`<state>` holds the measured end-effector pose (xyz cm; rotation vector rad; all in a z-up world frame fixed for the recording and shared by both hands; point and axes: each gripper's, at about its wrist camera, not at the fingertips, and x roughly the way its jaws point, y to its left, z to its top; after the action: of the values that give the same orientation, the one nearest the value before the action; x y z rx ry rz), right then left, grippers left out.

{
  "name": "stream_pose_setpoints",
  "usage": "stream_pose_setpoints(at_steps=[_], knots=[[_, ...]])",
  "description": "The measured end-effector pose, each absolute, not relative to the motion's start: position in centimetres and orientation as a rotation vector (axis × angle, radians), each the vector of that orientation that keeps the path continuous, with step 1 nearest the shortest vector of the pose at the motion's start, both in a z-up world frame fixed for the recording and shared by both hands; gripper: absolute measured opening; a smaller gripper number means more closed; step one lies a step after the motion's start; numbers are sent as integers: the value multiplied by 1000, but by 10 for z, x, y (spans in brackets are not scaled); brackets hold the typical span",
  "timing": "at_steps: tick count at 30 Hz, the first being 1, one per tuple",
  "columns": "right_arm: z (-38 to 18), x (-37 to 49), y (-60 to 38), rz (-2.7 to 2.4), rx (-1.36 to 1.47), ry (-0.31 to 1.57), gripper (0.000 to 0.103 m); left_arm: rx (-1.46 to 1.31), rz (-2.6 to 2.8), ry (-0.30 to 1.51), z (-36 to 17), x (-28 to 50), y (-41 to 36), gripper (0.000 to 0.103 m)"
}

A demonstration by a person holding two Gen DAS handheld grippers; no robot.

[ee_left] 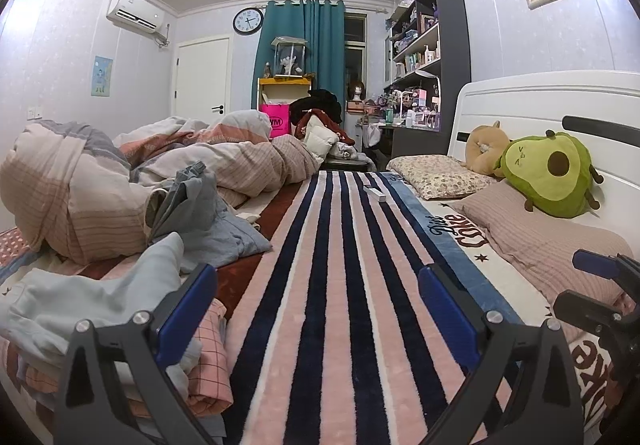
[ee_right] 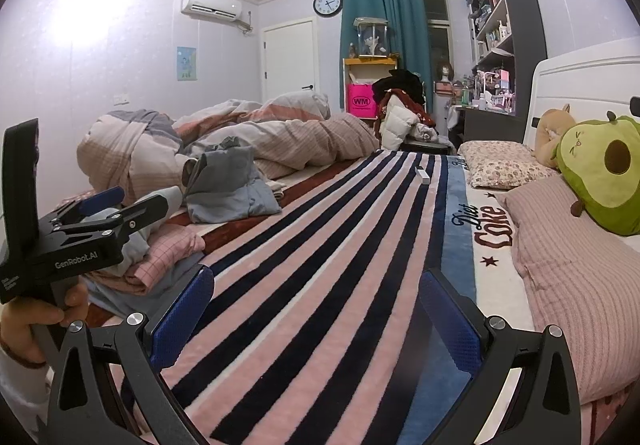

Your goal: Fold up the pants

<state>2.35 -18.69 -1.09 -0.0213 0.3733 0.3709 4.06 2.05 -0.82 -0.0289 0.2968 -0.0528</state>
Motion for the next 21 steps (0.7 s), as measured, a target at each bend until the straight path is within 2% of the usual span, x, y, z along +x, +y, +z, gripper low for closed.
stream_pose_setpoints(at_steps=[21], knots=[[-11, 24, -180, 342, -11, 403, 102, -29, -54, 295, -9, 41, 20, 100]])
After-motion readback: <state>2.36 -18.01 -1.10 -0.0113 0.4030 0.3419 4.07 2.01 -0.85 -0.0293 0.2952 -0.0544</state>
